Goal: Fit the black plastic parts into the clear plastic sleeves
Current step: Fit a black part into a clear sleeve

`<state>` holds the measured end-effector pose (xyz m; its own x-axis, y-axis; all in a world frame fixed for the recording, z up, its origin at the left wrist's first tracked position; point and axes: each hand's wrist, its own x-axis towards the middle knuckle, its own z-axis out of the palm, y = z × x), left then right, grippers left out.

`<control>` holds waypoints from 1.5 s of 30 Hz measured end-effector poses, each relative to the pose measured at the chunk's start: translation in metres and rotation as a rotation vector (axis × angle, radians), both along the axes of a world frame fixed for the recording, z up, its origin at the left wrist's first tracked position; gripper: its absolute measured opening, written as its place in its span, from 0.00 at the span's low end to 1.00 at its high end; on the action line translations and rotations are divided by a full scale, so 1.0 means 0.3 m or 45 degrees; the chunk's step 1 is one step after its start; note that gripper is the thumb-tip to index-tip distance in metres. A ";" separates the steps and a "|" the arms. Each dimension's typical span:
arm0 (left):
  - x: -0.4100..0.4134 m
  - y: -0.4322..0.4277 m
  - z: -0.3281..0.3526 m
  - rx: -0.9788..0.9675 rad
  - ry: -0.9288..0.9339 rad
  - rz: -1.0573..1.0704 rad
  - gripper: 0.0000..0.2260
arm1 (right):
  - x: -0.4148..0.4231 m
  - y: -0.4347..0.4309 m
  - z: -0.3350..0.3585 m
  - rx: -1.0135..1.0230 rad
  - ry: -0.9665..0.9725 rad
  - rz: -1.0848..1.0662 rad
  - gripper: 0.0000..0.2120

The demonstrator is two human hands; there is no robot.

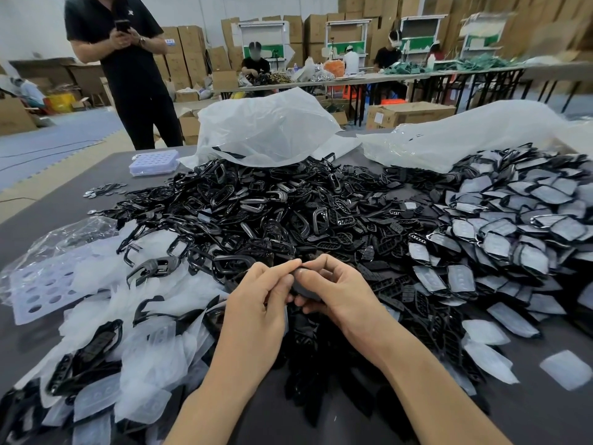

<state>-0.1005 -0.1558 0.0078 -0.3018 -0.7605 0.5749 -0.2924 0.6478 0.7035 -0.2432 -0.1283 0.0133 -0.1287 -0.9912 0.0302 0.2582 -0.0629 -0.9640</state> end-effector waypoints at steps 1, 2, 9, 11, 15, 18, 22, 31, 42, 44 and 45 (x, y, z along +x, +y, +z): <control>0.001 0.001 0.001 -0.036 -0.025 0.002 0.13 | -0.001 0.002 0.003 -0.004 0.027 -0.017 0.05; 0.001 0.005 0.002 -0.078 -0.055 0.010 0.12 | -0.002 0.001 0.004 -0.015 0.031 -0.043 0.05; 0.014 0.018 0.001 -0.352 -0.453 0.045 0.15 | -0.015 -0.012 -0.007 -0.062 -0.097 -0.207 0.13; 0.011 0.022 0.001 -0.401 -0.515 0.040 0.16 | -0.019 -0.016 -0.012 -0.074 -0.122 -0.242 0.15; -0.010 0.050 -0.010 -0.360 -0.535 -0.127 0.18 | -0.038 -0.022 -0.022 -0.073 -0.149 -0.322 0.20; -0.030 0.069 -0.015 -0.385 -0.565 -0.183 0.19 | -0.047 -0.020 -0.018 -0.036 -0.159 -0.359 0.21; -0.020 0.063 -0.014 -0.378 -0.356 -0.107 0.16 | -0.048 -0.016 -0.009 -0.033 -0.223 -0.316 0.17; 0.000 -0.009 -0.022 0.088 0.095 0.091 0.06 | 0.006 0.010 -0.003 -0.141 0.148 -0.048 0.08; 0.000 -0.017 -0.026 -0.030 0.019 0.161 0.08 | -0.038 0.059 -0.027 -0.022 0.431 0.097 0.11; -0.004 -0.001 -0.026 -0.055 -0.016 0.120 0.08 | -0.086 0.071 -0.005 0.011 0.243 -0.031 0.10; -0.005 0.004 -0.029 -0.067 -0.034 0.109 0.09 | -0.131 0.076 0.017 0.002 0.109 -0.170 0.09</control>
<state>-0.1019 -0.1547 -0.0008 -0.2529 -0.7528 0.6077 -0.3661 0.6559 0.6602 -0.2826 -0.1054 0.0184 -0.2562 -0.9656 0.0454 0.1649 -0.0900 -0.9822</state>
